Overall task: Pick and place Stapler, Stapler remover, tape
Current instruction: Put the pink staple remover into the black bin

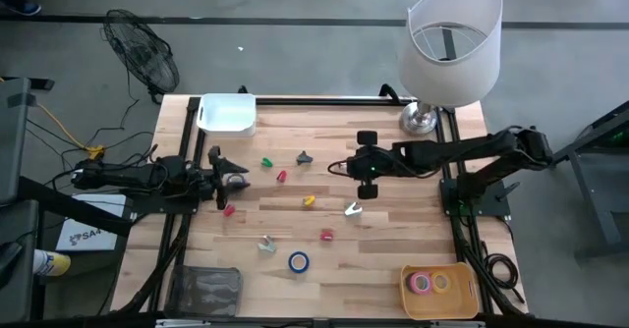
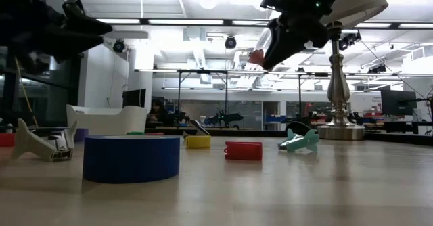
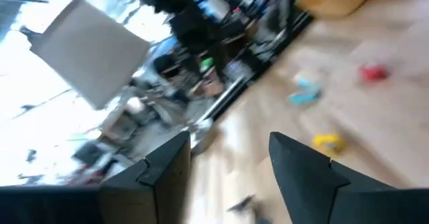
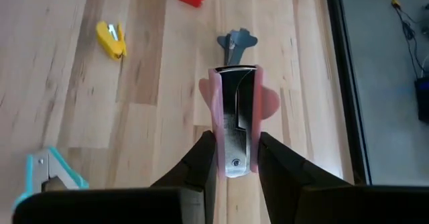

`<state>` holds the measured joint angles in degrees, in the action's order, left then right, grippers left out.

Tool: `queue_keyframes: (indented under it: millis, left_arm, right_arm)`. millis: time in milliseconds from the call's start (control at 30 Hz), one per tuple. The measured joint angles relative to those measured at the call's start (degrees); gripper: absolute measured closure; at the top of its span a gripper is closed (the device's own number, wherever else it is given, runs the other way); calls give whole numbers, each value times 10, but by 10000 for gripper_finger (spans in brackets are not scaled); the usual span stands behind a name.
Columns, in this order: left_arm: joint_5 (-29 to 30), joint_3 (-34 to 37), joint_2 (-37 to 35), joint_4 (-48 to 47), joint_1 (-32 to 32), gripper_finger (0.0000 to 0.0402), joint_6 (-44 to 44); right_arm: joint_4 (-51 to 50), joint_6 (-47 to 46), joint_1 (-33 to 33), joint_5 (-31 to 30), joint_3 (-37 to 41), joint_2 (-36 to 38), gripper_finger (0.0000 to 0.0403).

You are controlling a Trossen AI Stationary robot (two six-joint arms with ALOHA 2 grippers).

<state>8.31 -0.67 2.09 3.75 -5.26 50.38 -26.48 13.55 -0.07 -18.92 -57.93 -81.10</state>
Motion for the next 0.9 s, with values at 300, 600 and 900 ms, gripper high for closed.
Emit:
queue_keyframes:
  millis: [300, 600, 900]
  left_arm:
    - [69, 0, 0, -8, 0, 202, 64]
    - [71, 0, 0, -4, 0, 202, 68]
    - [52, -5, 0, 71, 0, 202, 19]
  right_arm:
    - [3, -61, 2, -7, 0, 0, 328]
    - [32, -64, 5, -7, -1, 0, 328]
    - [98, -78, 5, -16, -1, 0, 328]
